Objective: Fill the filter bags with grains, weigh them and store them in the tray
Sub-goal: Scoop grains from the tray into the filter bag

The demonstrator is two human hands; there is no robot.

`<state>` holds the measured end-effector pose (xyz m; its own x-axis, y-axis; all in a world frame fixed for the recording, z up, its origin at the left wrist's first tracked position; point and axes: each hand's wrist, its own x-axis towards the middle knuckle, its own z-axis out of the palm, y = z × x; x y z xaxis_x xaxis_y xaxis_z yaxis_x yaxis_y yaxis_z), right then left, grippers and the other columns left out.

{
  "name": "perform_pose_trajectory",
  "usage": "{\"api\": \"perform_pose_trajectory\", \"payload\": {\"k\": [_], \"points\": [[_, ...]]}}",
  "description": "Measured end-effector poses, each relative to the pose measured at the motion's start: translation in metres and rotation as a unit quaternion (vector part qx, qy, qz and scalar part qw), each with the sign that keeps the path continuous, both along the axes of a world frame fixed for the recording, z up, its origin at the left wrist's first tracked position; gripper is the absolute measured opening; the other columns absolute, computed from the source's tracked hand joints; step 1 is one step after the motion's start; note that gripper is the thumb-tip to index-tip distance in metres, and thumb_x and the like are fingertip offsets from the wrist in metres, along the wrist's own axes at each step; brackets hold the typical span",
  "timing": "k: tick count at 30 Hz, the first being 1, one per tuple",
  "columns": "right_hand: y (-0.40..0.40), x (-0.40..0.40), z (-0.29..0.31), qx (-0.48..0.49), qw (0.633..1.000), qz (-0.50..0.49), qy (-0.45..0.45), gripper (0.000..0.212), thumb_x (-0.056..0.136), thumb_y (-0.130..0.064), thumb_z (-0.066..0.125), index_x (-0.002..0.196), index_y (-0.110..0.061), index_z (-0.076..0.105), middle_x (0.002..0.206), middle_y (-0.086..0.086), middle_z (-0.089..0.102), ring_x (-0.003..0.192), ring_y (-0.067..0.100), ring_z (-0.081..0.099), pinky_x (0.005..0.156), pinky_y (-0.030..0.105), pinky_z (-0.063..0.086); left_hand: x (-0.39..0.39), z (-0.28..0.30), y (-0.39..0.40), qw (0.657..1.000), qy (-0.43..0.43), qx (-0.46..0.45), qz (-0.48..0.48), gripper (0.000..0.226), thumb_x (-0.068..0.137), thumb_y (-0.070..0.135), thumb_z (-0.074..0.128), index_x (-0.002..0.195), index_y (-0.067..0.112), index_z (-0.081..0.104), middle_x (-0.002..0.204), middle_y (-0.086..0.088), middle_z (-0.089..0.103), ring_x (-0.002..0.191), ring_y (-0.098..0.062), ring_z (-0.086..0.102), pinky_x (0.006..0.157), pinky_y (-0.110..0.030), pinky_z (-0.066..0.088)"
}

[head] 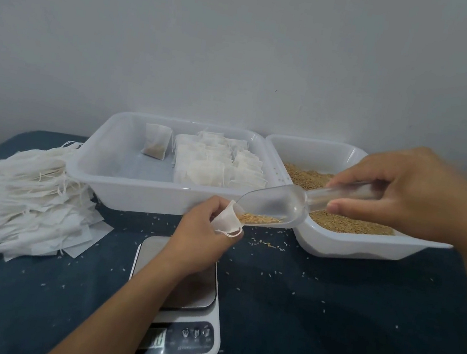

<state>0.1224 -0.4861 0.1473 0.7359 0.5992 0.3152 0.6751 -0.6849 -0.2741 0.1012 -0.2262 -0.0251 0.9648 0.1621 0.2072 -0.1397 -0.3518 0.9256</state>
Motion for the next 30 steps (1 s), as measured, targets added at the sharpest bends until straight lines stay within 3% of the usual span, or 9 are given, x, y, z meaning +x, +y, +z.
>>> {"api": "perform_pose_trajectory", "payload": {"k": [5, 8, 10, 15, 19, 21, 23, 27, 30], "points": [[-0.003, 0.002, -0.005, -0.009, 1.000, -0.010, 0.008, 0.021, 0.066, -0.055, 0.082, 0.086, -0.050, 0.078, 0.079, -0.033, 0.069, 0.079, -0.005, 0.063, 0.067, 0.009, 0.044, -0.001, 0.001, -0.001, 1.000, 0.008, -0.018, 0.004, 0.023, 0.085, 0.017, 0.080, 0.093, 0.032, 0.065, 0.082, 0.017, 0.068, 0.069, 0.008, 0.060, 0.058, -0.007, 0.045], [-0.006, 0.004, -0.006, 0.027, 0.999, -0.015, 0.024, 0.030, 0.059, -0.068, 0.074, 0.084, -0.052, 0.078, 0.080, -0.030, 0.070, 0.079, -0.006, 0.063, 0.065, 0.004, 0.041, -0.001, 0.002, 0.000, 0.999, 0.016, -0.027, 0.005, 0.022, 0.085, 0.018, 0.080, 0.096, 0.030, 0.066, 0.086, 0.015, 0.071, 0.068, 0.005, 0.061, 0.059, -0.010, 0.048], [-0.009, 0.007, -0.008, 0.045, 0.998, -0.025, 0.041, 0.035, 0.056, -0.071, 0.073, 0.088, -0.056, 0.076, 0.080, -0.025, 0.072, 0.076, -0.003, 0.064, 0.062, 0.009, 0.044, 0.000, 0.003, 0.000, 0.999, 0.018, -0.029, 0.009, 0.021, 0.085, 0.018, 0.080, 0.095, 0.029, 0.066, 0.088, 0.010, 0.072, 0.067, 0.003, 0.060, 0.061, -0.014, 0.048], [-0.014, 0.013, -0.023, 0.078, 0.992, -0.033, 0.093, 0.034, 0.056, -0.067, 0.075, 0.088, -0.056, 0.077, 0.081, -0.021, 0.075, 0.075, -0.001, 0.067, 0.065, 0.009, 0.047, -0.001, 0.005, -0.001, 0.999, 0.023, -0.040, 0.009, 0.020, 0.085, 0.017, 0.080, 0.095, 0.028, 0.066, 0.085, 0.014, 0.070, 0.064, 0.004, 0.058, 0.059, -0.012, 0.047], [-0.023, 0.018, -0.038, 0.109, 0.987, -0.051, 0.107, 0.029, 0.063, -0.062, 0.076, 0.090, -0.050, 0.077, 0.086, -0.017, 0.077, 0.078, 0.003, 0.070, 0.074, 0.025, 0.053, -0.001, 0.006, 0.000, 0.996, 0.036, -0.086, 0.010, 0.018, 0.085, 0.015, 0.078, 0.097, 0.024, 0.068, 0.069, 0.018, 0.066, 0.057, 0.003, 0.053, 0.054, -0.011, 0.043], [-0.026, 0.022, -0.049, 0.140, 0.983, -0.059, 0.104, 0.020, 0.071, -0.056, 0.075, 0.089, -0.047, 0.076, 0.085, -0.016, 0.076, 0.076, 0.002, 0.069, 0.070, 0.019, 0.052, -0.001, 0.007, -0.001, 0.991, 0.055, -0.119, 0.008, 0.017, 0.087, 0.017, 0.078, 0.099, 0.025, 0.069, 0.067, 0.020, 0.064, 0.058, 0.002, 0.053, 0.055, -0.013, 0.043], [-0.025, 0.024, -0.062, 0.189, 0.974, -0.055, 0.117, 0.008, 0.081, -0.047, 0.073, 0.086, -0.041, 0.075, 0.082, -0.012, 0.075, 0.069, 0.000, 0.066, 0.064, 0.012, 0.051, -0.002, 0.011, -0.001, 0.977, 0.076, -0.198, -0.009, 0.017, 0.088, 0.019, 0.077, 0.103, 0.024, 0.071, 0.071, 0.017, 0.064, 0.065, -0.002, 0.055, 0.056, -0.017, 0.044], [-0.006, 0.027, -0.088, 0.271, 0.951, -0.050, 0.140, 0.013, 0.101, -0.033, 0.063, 0.089, -0.030, 0.067, 0.081, -0.007, 0.075, 0.051, 0.006, 0.055, 0.053, 0.018, 0.049, -0.006, 0.021, 0.005, 0.902, 0.106, -0.410, -0.079, 0.021, 0.084, 0.015, 0.074, 0.104, 0.018, 0.077, 0.083, 0.004, 0.069, 0.070, -0.009, 0.060, 0.052, -0.020, 0.041], [0.023, 0.028, -0.099, 0.298, 0.940, -0.036, 0.164, 0.016, 0.088, -0.056, 0.060, 0.092, -0.041, 0.063, 0.085, -0.009, 0.075, 0.052, 0.004, 0.054, 0.056, 0.020, 0.045, -0.009, 0.024, 0.011, 0.867, 0.128, -0.465, -0.129, 0.025, 0.078, 0.024, 0.074, 0.101, 0.017, 0.083, 0.089, 0.001, 0.073, 0.072, -0.010, 0.064, 0.051, -0.018, 0.043]]}}
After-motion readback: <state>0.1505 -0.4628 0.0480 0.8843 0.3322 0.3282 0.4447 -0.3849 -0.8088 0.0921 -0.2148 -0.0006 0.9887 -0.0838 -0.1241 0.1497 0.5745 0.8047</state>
